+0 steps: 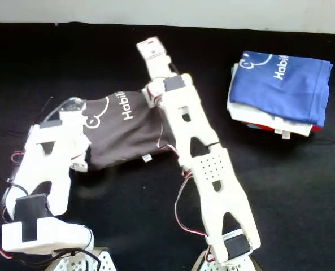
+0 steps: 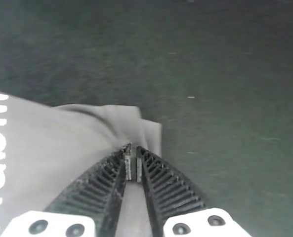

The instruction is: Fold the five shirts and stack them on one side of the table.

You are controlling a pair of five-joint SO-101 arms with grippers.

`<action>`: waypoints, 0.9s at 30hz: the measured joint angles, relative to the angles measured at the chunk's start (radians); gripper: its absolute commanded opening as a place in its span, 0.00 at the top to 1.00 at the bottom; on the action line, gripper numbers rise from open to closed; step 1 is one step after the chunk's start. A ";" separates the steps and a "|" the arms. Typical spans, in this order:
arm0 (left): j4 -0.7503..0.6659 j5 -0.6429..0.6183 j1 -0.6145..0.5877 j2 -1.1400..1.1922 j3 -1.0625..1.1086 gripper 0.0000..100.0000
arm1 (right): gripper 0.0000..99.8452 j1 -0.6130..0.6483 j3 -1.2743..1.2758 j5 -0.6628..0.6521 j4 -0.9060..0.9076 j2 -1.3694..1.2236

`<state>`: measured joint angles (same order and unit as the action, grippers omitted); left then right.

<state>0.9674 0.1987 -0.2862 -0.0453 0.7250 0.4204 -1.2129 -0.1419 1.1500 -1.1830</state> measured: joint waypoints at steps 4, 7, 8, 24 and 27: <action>-0.006 0.000 0.009 -0.015 0.012 0.99 | 0.99 -0.008 -0.091 0.000 0.064 -0.002; 0.012 0.000 0.003 -0.015 -0.005 0.99 | 0.98 -0.006 -0.175 0.000 0.124 -0.002; 0.037 0.000 -0.003 -0.015 -0.025 0.99 | 0.95 -0.006 -0.201 0.000 0.147 -0.002; 0.339 0.002 -0.302 -0.376 -0.299 0.99 | 0.55 0.187 -0.298 0.279 0.543 0.017; 0.339 0.034 -0.307 -0.381 -0.267 0.99 | 0.56 0.198 -0.296 0.381 0.539 0.017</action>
<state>1.3065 0.2325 -0.5930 -0.4258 0.4580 0.6183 -1.5090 0.2386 1.6886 -1.1661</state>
